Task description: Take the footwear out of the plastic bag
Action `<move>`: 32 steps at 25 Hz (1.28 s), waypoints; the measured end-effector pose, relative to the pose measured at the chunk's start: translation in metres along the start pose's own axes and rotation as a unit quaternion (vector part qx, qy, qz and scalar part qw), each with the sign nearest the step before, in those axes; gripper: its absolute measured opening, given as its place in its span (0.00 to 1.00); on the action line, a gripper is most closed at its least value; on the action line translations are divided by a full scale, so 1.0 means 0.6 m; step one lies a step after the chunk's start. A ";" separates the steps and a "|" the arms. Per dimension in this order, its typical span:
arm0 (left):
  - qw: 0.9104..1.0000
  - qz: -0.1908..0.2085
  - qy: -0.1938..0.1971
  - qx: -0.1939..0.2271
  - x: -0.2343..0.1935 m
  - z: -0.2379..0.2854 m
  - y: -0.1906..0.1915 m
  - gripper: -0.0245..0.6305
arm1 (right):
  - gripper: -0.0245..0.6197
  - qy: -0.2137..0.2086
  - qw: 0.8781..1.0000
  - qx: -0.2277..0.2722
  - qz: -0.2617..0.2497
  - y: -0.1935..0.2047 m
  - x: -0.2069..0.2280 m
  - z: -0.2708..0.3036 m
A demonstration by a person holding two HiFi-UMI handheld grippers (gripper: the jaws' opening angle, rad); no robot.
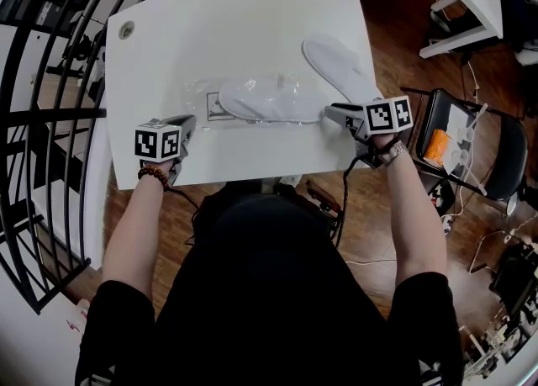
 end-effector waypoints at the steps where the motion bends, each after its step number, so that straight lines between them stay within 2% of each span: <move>1: 1.000 -0.001 0.004 -0.001 0.001 0.002 0.001 0.06 | 0.23 0.015 1.000 -0.006 -0.021 -0.004 -0.005 0.000; 4: 1.000 0.002 0.003 -0.001 0.000 0.002 -0.001 0.06 | 0.25 0.072 0.991 -0.033 -0.108 -0.022 -0.028 0.008; 6: 1.000 0.002 0.003 -0.001 0.000 0.002 -0.001 0.06 | 0.29 0.098 0.983 -0.054 -0.148 -0.035 -0.041 0.019; 8: 1.000 0.001 0.006 -0.002 0.000 0.004 0.001 0.06 | 0.34 0.111 0.977 -0.072 -0.165 -0.045 -0.046 0.030; 14: 1.000 0.006 0.000 0.002 0.001 0.000 -0.003 0.06 | 0.37 0.131 0.967 -0.121 -0.184 -0.056 -0.055 0.043; 19: 1.000 0.005 0.001 0.004 0.000 0.000 -0.002 0.06 | 0.34 0.180 0.939 -0.153 -0.249 -0.051 -0.073 0.054; 22: 1.000 0.005 0.002 0.005 0.000 0.002 0.000 0.06 | 0.26 0.177 0.942 -0.147 -0.243 -0.045 -0.070 0.053; 26: 1.000 0.005 0.003 0.006 -0.002 0.001 0.000 0.06 | 0.16 0.157 0.957 -0.110 -0.219 -0.043 -0.067 0.033; 32: 1.000 0.002 0.003 0.008 -0.003 -0.001 -0.001 0.06 | 0.10 0.157 0.966 -0.063 -0.198 -0.039 -0.052 -0.018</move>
Point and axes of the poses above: the fingertips, and each gripper's own axes: z forward along the fingers, x to its right, y out of its underside, the point moved 10 cm from there along -z, backward along the fingers, and after that the axes turned 5 degrees about z, right-handed, at the moved point
